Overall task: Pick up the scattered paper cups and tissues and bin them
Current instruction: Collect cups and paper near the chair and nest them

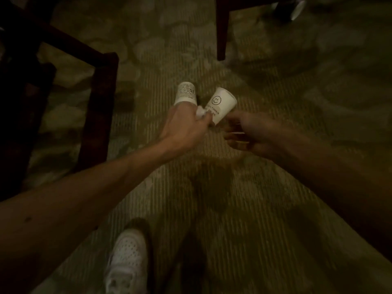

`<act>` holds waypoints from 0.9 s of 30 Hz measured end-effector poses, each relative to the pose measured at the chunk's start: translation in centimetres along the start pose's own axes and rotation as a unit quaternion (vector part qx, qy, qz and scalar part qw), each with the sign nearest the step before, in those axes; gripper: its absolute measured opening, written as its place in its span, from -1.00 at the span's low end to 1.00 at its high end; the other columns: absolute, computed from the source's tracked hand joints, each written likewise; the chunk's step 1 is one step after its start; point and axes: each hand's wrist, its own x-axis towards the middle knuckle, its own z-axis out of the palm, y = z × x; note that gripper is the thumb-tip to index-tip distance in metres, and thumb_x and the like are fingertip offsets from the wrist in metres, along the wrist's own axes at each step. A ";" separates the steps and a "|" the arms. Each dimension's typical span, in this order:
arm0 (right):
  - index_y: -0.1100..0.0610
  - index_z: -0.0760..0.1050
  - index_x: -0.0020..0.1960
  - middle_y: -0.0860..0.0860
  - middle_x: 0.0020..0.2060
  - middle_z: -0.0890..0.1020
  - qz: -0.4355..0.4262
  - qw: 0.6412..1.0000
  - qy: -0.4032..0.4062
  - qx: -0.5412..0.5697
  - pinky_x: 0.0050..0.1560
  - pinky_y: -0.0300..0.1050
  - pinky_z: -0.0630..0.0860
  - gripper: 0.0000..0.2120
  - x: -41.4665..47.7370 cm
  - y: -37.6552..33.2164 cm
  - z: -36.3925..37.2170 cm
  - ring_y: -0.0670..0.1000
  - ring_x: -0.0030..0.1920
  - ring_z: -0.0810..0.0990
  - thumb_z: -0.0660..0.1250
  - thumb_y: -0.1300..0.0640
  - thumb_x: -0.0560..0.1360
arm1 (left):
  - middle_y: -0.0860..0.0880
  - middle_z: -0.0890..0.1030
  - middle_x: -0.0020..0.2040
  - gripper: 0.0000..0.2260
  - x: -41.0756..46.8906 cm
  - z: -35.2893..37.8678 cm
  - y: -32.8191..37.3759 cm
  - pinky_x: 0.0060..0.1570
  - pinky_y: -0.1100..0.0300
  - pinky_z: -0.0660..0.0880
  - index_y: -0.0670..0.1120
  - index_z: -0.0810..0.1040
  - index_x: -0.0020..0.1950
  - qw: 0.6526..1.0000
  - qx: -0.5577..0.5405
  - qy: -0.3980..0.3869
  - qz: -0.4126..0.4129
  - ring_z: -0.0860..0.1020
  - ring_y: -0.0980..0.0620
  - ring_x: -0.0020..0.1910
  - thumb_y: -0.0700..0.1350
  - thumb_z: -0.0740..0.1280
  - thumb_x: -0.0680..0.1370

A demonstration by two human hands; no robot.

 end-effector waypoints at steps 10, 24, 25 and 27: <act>0.13 0.37 0.36 0.10 0.08 0.63 0.054 0.990 0.132 0.006 -0.42 -0.16 0.42 -0.29 8.9 -2.0 5.4 0.05 -0.10 0.63 0.53 -0.15 0.35 | -0.16 0.50 0.36 -0.49 12.0 -5.1 -6.0 -0.05 0.04 0.43 0.04 0.34 0.50 0.929 0.325 -0.122 0.131 0.54 -0.20 0.21 -0.03 0.39 0.57; 0.20 0.45 0.27 0.11 0.09 0.60 -0.026 0.973 0.167 -0.159 0.03 0.04 0.63 -0.39 11.6 -0.1 2.2 0.06 0.05 0.61 0.57 0.04 0.31 | -0.06 0.41 0.43 -0.49 18.4 -2.0 -6.2 -0.06 0.04 0.47 0.01 0.34 0.48 0.749 0.463 -0.222 0.420 0.55 -0.12 0.16 0.00 0.38 0.56; 0.21 0.44 0.29 0.12 0.12 0.59 -0.021 0.973 0.158 -0.168 0.06 0.05 0.63 -0.36 11.4 0.1 1.8 0.08 0.08 0.61 0.57 0.04 0.30 | -0.06 0.46 0.37 -0.45 18.5 -2.0 -6.3 -0.04 0.05 0.48 0.00 0.37 0.44 0.762 0.465 -0.229 0.390 0.55 -0.11 0.15 0.09 0.43 0.51; 0.22 0.44 0.30 0.13 0.12 0.60 -0.018 0.971 0.134 -0.198 0.04 0.03 0.63 -0.35 10.3 0.2 1.1 0.08 0.08 0.61 0.57 0.05 0.30 | -0.07 0.52 0.28 -0.31 17.7 -2.1 -6.6 -0.02 0.09 0.43 0.00 0.40 0.40 0.809 0.461 -0.255 0.261 0.53 -0.09 0.15 0.30 0.46 0.39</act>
